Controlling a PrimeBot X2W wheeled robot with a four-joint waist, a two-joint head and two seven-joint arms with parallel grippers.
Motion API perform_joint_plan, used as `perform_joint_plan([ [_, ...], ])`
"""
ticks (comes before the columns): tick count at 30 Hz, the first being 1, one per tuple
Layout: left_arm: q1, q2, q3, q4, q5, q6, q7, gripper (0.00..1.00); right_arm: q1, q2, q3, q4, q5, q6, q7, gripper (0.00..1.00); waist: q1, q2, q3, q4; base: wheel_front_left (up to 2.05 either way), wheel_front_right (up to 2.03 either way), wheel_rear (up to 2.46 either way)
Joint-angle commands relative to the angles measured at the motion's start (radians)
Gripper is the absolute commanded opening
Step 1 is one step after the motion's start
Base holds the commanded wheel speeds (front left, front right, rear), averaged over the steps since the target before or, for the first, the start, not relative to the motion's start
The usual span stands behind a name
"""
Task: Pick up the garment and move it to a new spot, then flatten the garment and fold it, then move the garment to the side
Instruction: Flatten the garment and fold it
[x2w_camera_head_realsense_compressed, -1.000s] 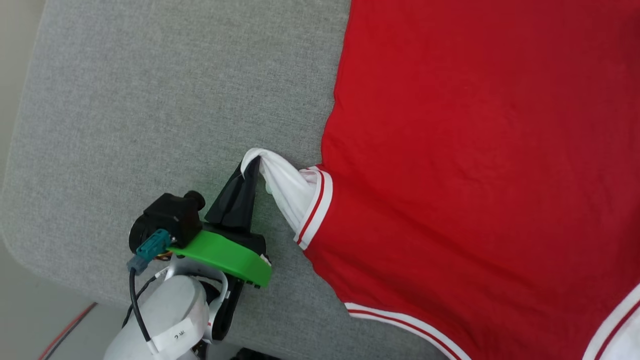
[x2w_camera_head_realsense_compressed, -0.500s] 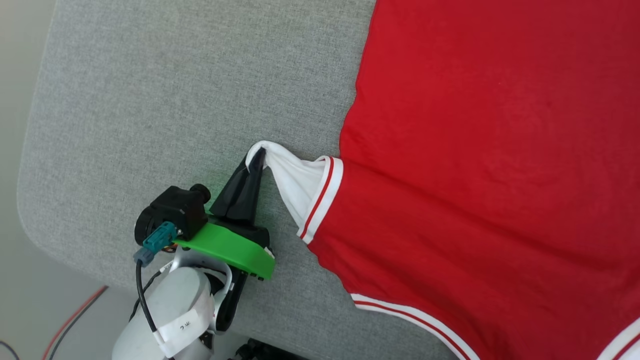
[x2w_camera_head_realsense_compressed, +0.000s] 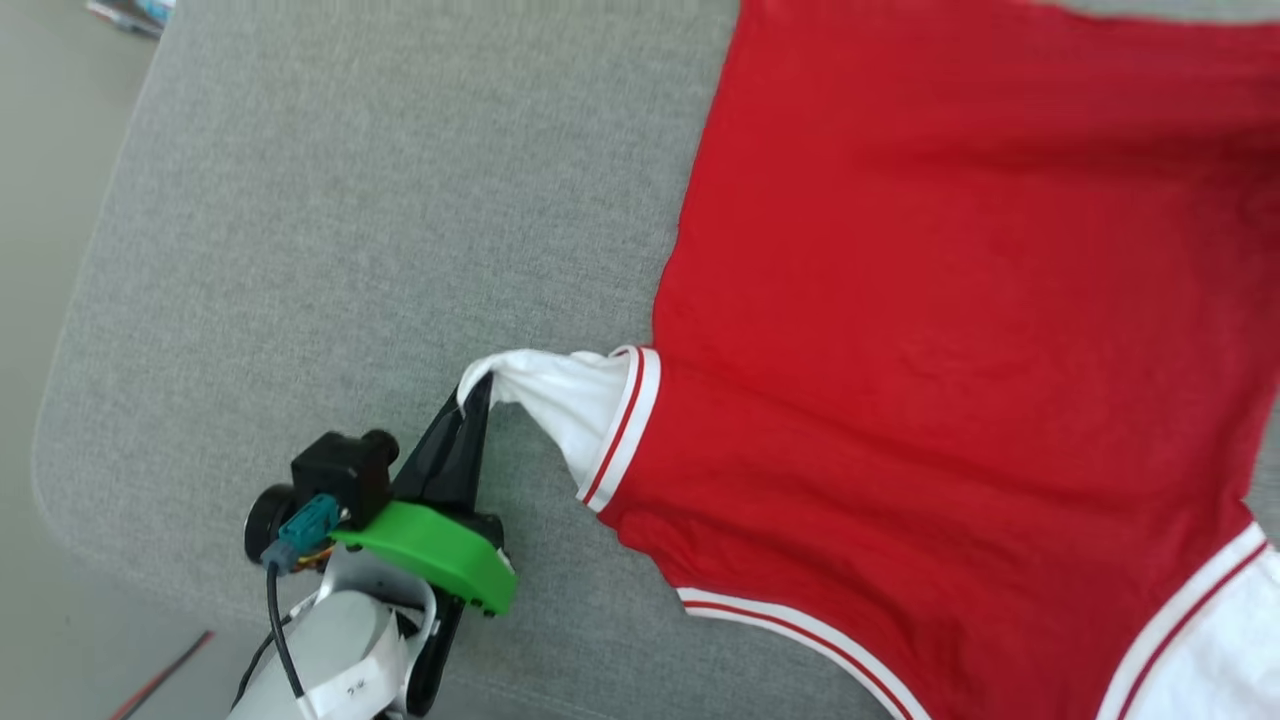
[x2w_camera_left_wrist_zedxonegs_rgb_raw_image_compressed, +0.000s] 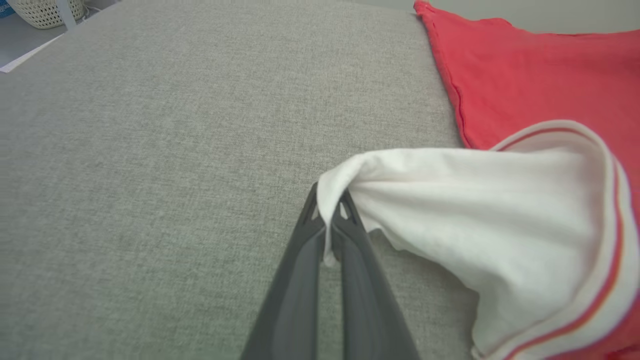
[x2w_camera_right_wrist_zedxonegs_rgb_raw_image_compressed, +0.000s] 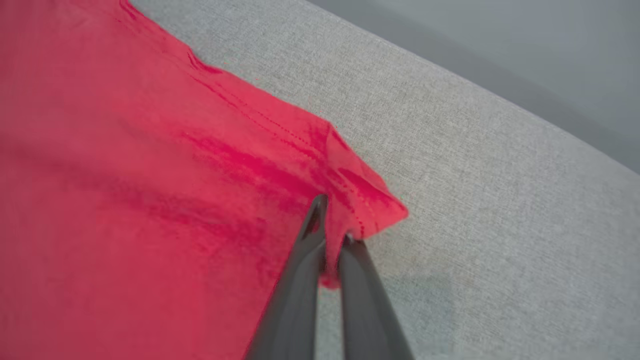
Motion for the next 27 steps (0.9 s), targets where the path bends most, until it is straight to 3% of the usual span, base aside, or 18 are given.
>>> perform_joint_plan([
  [1, 0.018, 0.011, 0.007, 0.003, -0.006, 0.002, -0.004, 0.00, 0.047, -0.029, 0.012, -0.023, 0.020, 0.000, -0.024, 0.00, 0.0000, 0.0000, -0.086, -0.059, 0.00, 0.00, 0.00],
  [7, 0.072, 0.040, 0.019, 0.004, -0.023, 0.013, 0.007, 0.00, 0.221, -0.127, 0.012, -0.107, 0.086, 0.000, -0.124, 0.00, 0.0000, 0.0000, -0.165, -0.113, 0.00, 0.00, 0.00],
  [14, 0.137, 0.074, 0.030, -0.006, -0.034, 0.033, 0.022, 0.00, 0.457, -0.168, -0.081, -0.178, 0.134, 0.000, -0.236, 0.00, 0.0000, 0.0000, -0.234, -0.175, 0.00, 0.00, 0.00],
  [20, 0.174, 0.090, 0.033, -0.020, -0.042, 0.049, 0.032, 0.00, 0.697, -0.156, -0.212, -0.232, 0.145, 0.000, -0.294, 0.00, 0.0000, 0.0000, -0.265, -0.209, 0.00, 0.00, 0.00],
  [27, 0.195, 0.103, 0.037, -0.034, -0.048, 0.059, 0.037, 0.00, 1.018, -0.039, -0.390, -0.322, 0.122, 0.000, -0.312, 0.00, 0.0000, 0.0000, -0.282, -0.229, 0.00, 0.00, 0.00],
])
